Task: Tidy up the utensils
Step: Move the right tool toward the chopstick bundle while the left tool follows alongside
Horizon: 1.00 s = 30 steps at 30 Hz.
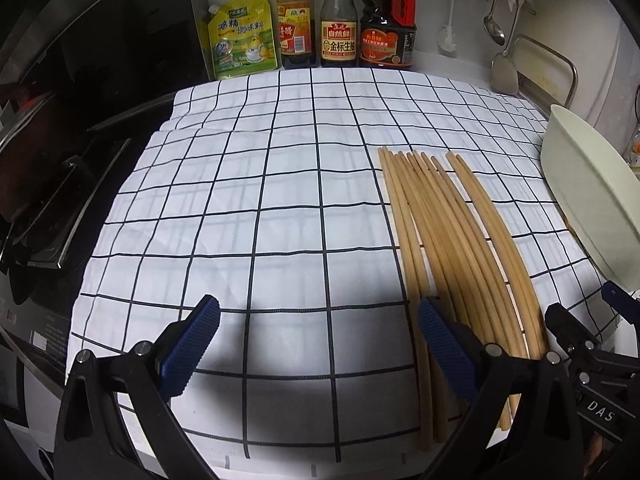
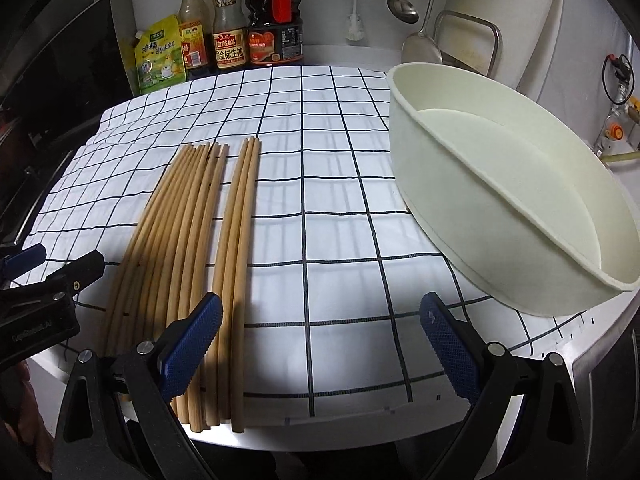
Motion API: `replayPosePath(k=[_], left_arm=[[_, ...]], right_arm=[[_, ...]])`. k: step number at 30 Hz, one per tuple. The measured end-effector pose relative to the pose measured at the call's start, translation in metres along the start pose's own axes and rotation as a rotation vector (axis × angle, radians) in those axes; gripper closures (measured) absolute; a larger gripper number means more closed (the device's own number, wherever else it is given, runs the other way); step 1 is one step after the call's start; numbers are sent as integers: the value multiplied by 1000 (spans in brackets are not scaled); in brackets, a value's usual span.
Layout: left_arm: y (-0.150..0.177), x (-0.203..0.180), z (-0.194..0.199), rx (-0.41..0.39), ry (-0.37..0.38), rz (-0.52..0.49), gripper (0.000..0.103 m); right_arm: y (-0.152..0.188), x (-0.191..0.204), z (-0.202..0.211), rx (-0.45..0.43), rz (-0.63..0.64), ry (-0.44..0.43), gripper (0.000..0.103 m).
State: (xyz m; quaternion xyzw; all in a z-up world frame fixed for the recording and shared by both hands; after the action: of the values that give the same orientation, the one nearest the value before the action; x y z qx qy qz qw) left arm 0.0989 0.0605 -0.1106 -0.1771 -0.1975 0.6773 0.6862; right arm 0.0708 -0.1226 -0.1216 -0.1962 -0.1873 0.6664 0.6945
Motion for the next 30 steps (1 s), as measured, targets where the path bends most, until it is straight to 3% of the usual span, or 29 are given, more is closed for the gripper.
replayPosePath(k=[5,26,30], left_arm=[[-2,0,-5,3,-6,-3,6],[-8,-8,-13,16,2,-15,6],[-12,-9,-11,13,8,-18,6]], right_arm=[[-1,3,-6,4,30,37,9],[-7,3,-16,10,49,36,10],[-8,7,-21,21,57,25,18]])
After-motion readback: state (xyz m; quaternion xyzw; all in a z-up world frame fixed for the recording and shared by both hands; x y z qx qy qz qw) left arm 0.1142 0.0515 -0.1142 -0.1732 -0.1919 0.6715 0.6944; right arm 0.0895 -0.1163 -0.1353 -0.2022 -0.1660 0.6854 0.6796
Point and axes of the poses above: each gripper's, at about its wrist camera, not at the fingertips, and z roughly against the way its jaws point, x to its left, y to its underside, the point moved 6 cm from there along -z, roughly the way its jaws point, and after that the axes turned 5 degrees about x, right-handed, at the moved point
